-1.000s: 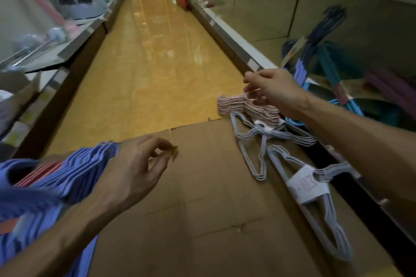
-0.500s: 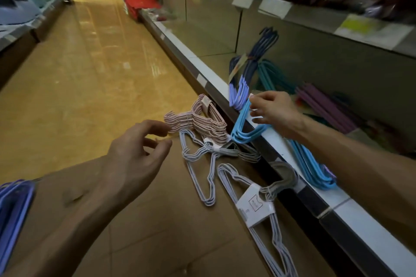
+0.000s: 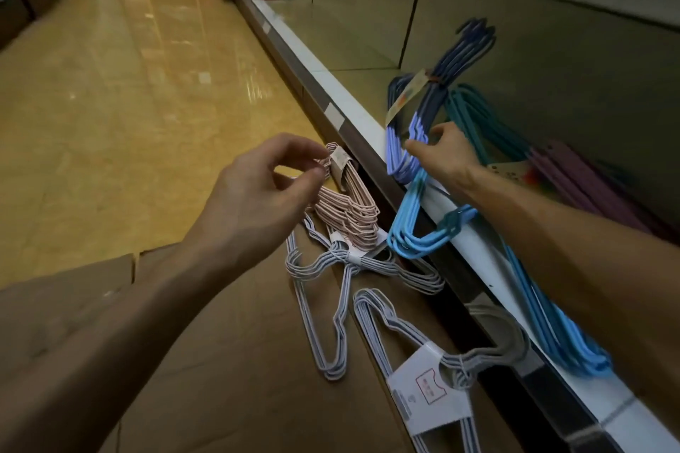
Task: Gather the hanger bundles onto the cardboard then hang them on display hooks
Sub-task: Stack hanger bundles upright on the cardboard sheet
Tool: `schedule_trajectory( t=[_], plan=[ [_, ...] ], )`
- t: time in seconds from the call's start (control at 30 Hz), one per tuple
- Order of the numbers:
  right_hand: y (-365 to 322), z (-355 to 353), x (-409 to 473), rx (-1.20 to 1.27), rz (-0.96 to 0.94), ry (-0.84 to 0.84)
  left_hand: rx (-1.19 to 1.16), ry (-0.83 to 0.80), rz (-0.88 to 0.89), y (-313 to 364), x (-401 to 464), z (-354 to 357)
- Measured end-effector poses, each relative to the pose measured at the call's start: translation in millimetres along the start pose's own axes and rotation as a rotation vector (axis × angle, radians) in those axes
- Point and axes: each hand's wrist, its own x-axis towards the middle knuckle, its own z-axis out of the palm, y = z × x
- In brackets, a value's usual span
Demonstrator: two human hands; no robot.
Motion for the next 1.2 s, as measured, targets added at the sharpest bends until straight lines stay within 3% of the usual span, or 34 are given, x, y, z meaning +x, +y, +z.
schedule_trajectory(
  t=[0.43, 0.8, 0.97, 1.1, 1.2],
  plan=[
    [-10, 33, 42, -0.154, 0.198, -0.013, -0.025, -0.093, -0.082, -15, 20, -2],
    [-41, 14, 51, 0.406, 0.296, 0.115, -0.016, -0.102, -0.134, 13, 32, -25],
    [-38, 1, 30, 0.725, 0.355, -0.02, 0.018, -0.177, -0.093, 22, 26, -22],
    [-36, 0, 2, 0.837, 0.345, -0.028, 0.038, -0.188, -0.078, 28, 18, -21],
    [-37, -6, -20, 0.906, 0.314, -0.133, 0.034, -0.169, -0.055, 34, 10, -21]
  ],
)
